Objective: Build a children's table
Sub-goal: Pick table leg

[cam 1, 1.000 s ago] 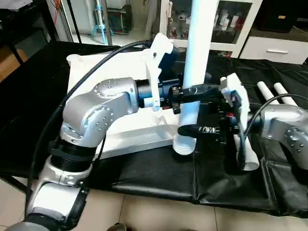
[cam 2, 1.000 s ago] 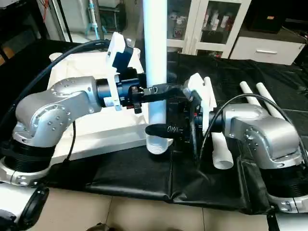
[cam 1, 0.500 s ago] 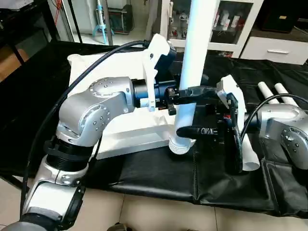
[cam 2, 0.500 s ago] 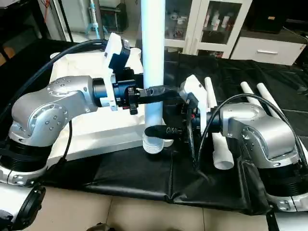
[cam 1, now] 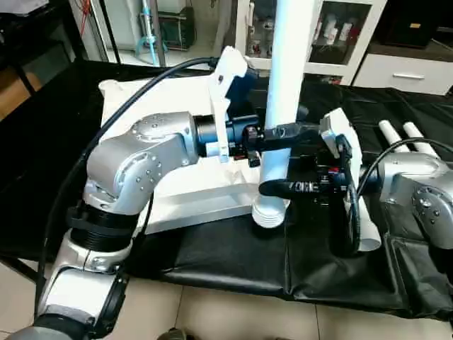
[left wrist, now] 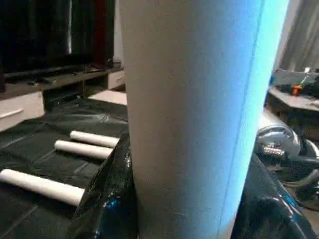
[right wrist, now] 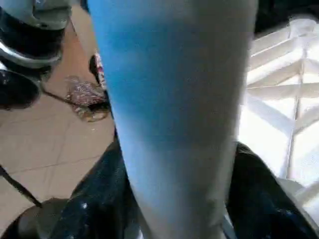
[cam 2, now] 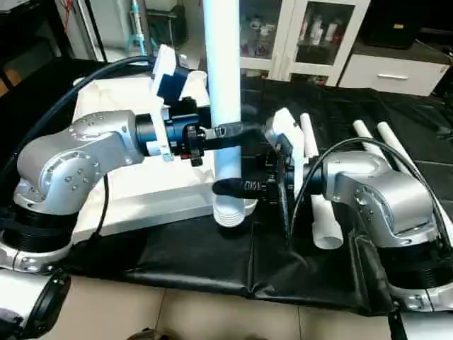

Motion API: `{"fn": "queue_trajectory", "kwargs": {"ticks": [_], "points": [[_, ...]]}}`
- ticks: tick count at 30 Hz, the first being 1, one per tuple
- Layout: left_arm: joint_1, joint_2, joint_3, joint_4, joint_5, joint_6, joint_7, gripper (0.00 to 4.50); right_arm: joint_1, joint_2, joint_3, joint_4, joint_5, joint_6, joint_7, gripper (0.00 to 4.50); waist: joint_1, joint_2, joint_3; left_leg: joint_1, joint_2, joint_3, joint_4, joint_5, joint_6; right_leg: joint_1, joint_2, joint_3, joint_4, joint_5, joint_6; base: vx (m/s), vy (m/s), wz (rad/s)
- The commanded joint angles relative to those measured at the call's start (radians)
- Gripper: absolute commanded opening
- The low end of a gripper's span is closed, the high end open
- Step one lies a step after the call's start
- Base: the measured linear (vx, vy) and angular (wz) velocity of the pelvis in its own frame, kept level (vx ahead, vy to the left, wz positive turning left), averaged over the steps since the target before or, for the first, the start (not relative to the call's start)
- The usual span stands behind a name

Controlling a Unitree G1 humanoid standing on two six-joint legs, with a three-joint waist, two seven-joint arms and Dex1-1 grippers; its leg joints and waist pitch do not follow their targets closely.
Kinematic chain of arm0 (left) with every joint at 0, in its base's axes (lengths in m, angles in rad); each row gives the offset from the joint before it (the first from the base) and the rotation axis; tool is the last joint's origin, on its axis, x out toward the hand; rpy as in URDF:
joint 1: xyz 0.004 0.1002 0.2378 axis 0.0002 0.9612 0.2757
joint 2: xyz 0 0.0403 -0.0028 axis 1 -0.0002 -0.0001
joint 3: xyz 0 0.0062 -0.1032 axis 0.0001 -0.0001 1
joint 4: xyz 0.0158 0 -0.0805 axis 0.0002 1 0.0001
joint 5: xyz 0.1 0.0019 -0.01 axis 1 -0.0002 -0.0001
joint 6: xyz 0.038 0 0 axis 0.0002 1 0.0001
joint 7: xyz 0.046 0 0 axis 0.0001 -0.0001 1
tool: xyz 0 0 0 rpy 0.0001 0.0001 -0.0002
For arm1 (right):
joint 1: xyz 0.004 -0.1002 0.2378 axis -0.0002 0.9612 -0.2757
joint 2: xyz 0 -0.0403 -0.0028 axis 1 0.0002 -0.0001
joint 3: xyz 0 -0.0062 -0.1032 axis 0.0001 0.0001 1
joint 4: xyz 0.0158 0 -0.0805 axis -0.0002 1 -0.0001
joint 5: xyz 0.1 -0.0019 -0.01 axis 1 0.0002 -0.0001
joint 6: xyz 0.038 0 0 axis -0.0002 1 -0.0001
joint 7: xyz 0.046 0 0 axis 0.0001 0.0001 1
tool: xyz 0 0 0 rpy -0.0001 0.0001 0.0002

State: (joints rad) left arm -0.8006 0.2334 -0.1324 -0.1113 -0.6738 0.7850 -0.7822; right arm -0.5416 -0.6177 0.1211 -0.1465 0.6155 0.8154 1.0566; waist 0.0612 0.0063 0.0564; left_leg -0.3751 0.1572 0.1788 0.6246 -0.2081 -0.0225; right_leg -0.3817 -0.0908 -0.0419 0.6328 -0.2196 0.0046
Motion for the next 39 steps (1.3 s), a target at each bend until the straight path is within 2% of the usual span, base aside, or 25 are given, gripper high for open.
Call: {"fn": "queue_trajectory", "kwargs": {"ticks": [1,5,15,17,21,24,27,32,33,34,37,38,39], "points": [[-0.039,-0.013,-0.008,-0.017,-0.022,0.004,-0.010,1.81,0.003,-0.002,0.012,-0.015,-0.004,0.005,0.006,2.15,0.002,-0.014,-0.072,0.013,0.062,-0.018,-0.064,-0.007,0.070,0.052,-0.054,0.039,-0.053,0.059,-0.316,0.000,0.000,0.00],[-0.038,-0.016,-0.004,-0.020,-0.018,0.011,-0.017,1.81,0.008,-0.006,0.010,-0.021,-0.003,0.007,0.014,1.97,0.002,-0.013,-0.073,0.014,0.062,-0.019,-0.065,-0.007,0.066,0.052,-0.054,0.039,-0.054,0.051,-0.310,0.000,0.000,0.00],[-0.036,-0.004,-0.012,-0.023,-0.006,0.015,-0.026,1.81,0.007,-0.012,0.007,-0.018,-0.004,0.003,0.014,1.93,0.001,-0.010,-0.073,0.015,0.062,-0.019,-0.066,-0.021,0.056,0.052,-0.053,0.039,-0.056,0.042,-0.306,0.000,0.000,0.00],[-0.042,-0.002,-0.010,-0.010,0.002,0.025,-0.015,2.51,0.005,-0.011,0.005,-0.016,-0.006,0.001,0.012,1.93,0.001,-0.011,-0.073,0.015,0.062,-0.019,-0.066,-0.020,0.056,0.051,-0.053,0.039,-0.055,0.046,-0.306,0.000,0.000,0.00],[-0.041,-0.004,0.017,-0.011,-0.034,0.050,-0.023,2.61,0.004,-0.011,-0.002,-0.014,-0.005,0.000,0.006,1.90,0.001,-0.012,-0.072,0.015,0.061,-0.019,-0.066,-0.021,0.058,0.051,-0.053,0.038,-0.055,0.042,-0.308,0.000,0.000,0.00],[-0.033,-0.008,0.051,-0.007,-0.067,0.059,-0.024,2.91,0.004,-0.005,-0.015,-0.007,-0.007,-0.006,-0.012,1.89,0.001,-0.014,-0.072,0.014,0.060,-0.018,-0.066,-0.019,0.056,0.051,-0.053,0.038,-0.055,0.041,-0.310,0.000,0.000,0.00],[-0.029,-0.024,0.100,0.003,-0.094,0.043,-0.008,3.25,0.013,0.010,-0.040,-0.001,-0.007,-0.007,-0.049,1.88,0.001,-0.013,-0.073,0.014,0.061,-0.018,-0.065,-0.017,0.057,0.051,-0.053,0.038,-0.055,0.044,-0.312,0.000,0.000,0.00],[-0.016,-0.037,0.145,0.010,-0.134,0.046,-0.007,3.30,0.035,0.030,-0.069,0.010,-0.018,-0.015,-0.105,1.88,0.003,-0.013,-0.072,0.015,0.060,-0.018,-0.066,-0.022,0.057,0.050,-0.053,0.038,-0.056,0.030,-0.305,0.000,0.000,0.00],[0.002,-0.036,0.149,0.014,-0.132,0.044,-0.007,3.30,0.049,0.038,-0.082,0.011,-0.023,-0.020,-0.129,1.88,0.003,-0.007,-0.071,0.014,0.059,-0.018,-0.066,-0.022,0.056,0.050,-0.053,0.038,-0.056,0.028,-0.304,0.000,0.000,0.00],[0.004,-0.035,0.148,0.013,-0.131,0.043,-0.007,3.30,0.051,0.039,-0.083,0.011,-0.024,-0.021,-0.133,1.88,0.001,-0.007,-0.072,0.014,0.060,-0.019,-0.067,-0.027,0.051,0.050,-0.053,0.038,-0.059,0.024,-0.299,0.000,0.000,0.00],[0.064,-0.013,0.142,-0.018,-0.118,0.040,-0.018,3.30,0.091,0.059,-0.121,0.000,-0.040,-0.030,-0.216,1.87,0.000,-0.002,-0.072,0.015,0.061,-0.020,-0.069,-0.028,0.039,0.049,-0.051,0.038,-0.059,0.033,-0.290,0.000,0.000,0.00],[0.115,0.007,0.162,-0.043,-0.110,0.039,0.002,3.30,0.122,0.081,-0.157,-0.011,-0.062,-0.049,-0.289,1.87,-0.002,0.005,-0.072,0.016,0.061,-0.020,-0.070,-0.032,0.030,0.047,-0.049,0.038,-0.058,0.038,-0.286,0.000,0.000,0.00],[0.137,0.013,0.176,-0.050,-0.102,0.034,0.019,3.30,0.134,0.090,-0.171,-0.017,-0.072,-0.056,-0.318,1.87,-0.004,0.003,-0.072,0.016,0.062,-0.020,-0.072,-0.034,0.024,0.046,-0.049,0.038,-0.059,0.039,-0.284,0.000,0.000,0.00]]}}
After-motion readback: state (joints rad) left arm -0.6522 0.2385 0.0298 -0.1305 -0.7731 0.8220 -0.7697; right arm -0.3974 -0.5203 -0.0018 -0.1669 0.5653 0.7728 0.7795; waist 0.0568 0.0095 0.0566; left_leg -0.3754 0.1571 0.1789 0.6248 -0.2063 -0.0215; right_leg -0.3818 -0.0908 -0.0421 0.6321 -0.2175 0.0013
